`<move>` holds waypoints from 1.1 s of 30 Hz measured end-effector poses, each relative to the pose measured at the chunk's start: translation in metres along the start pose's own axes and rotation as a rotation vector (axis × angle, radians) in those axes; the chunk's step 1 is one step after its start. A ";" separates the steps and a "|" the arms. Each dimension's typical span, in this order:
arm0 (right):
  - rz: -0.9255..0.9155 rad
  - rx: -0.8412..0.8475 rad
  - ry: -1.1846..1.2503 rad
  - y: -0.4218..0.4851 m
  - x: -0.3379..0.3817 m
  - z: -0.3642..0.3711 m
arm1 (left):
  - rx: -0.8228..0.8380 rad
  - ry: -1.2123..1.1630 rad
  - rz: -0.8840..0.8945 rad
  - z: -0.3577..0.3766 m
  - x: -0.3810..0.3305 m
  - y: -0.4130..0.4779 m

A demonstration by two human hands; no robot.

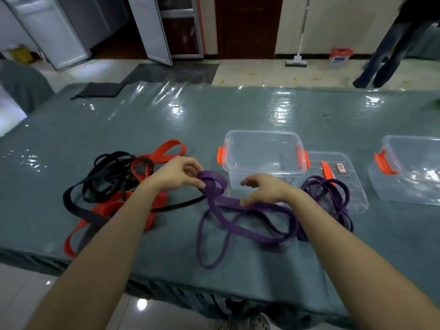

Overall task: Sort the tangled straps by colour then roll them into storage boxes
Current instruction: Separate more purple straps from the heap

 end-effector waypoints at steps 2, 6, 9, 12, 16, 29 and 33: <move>-0.113 -0.090 0.167 0.007 0.033 -0.018 | 0.076 0.118 0.060 -0.019 -0.041 -0.007; -0.325 -0.115 0.423 0.005 0.096 -0.052 | -0.037 -0.012 0.178 -0.072 -0.119 -0.025; -0.416 -0.296 0.468 -0.003 0.132 -0.108 | -0.110 -0.202 0.325 -0.105 -0.174 -0.045; -0.452 -0.569 0.457 -0.019 0.160 -0.175 | -0.203 -0.255 0.438 -0.132 -0.221 -0.062; -0.521 -0.490 0.509 -0.028 0.191 -0.221 | -0.396 -0.273 0.560 -0.168 -0.270 -0.087; -0.552 -0.399 0.304 -0.013 0.247 -0.207 | -0.459 -0.751 0.683 -0.240 -0.347 -0.140; -0.491 -0.271 0.487 0.017 0.238 -0.141 | -0.294 -0.980 0.650 -0.232 -0.334 -0.135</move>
Point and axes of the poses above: each hand's wrist, its own y-axis towards the middle knuckle, its own z-axis out of the palm, x = y × z, the point moved 9 cm from there along y, towards the middle knuckle, and after that the axes turned 11 degrees about -z, right-handed, at the moved point
